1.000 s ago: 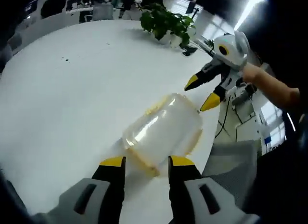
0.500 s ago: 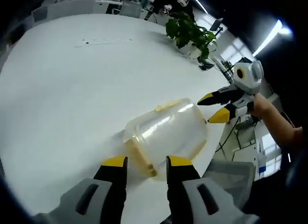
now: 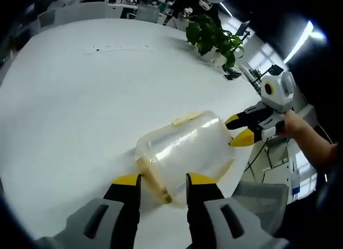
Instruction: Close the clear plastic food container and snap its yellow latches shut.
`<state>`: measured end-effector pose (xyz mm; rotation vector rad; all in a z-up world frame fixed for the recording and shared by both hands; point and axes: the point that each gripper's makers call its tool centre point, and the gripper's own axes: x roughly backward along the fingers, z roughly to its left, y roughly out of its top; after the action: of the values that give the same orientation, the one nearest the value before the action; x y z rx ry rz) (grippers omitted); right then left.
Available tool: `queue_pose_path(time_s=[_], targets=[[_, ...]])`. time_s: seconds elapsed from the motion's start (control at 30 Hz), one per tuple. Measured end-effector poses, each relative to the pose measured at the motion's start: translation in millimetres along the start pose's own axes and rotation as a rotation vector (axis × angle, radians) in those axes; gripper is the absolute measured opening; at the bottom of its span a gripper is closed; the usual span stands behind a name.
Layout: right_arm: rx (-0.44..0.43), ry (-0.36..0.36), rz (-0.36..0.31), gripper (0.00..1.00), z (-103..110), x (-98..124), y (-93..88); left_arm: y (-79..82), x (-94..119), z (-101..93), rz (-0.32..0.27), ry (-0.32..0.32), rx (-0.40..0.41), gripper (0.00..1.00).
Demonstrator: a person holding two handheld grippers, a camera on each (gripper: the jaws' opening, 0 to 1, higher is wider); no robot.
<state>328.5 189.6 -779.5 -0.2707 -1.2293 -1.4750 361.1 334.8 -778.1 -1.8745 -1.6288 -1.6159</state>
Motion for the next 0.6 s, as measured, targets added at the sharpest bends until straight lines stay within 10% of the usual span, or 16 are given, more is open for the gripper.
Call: queue_pose_path(time_s=[0.5,0.53,0.6], targets=[[0.029,-0.01,0.056,0.29,2,-2,3.0,-2.3,-1,-1.2,-0.007,-0.026,0.055,0.25],[0.032,-0.014,0.064,0.29,1,-3,2.8,-5.9,-5,-19.3,0.004,-0.123,0.122,0.25],[0.037,-0.01,0.073,0.28,3,-2,4.6,-8.4,-8,0.0,-0.017,-0.054,0.106,0.25]])
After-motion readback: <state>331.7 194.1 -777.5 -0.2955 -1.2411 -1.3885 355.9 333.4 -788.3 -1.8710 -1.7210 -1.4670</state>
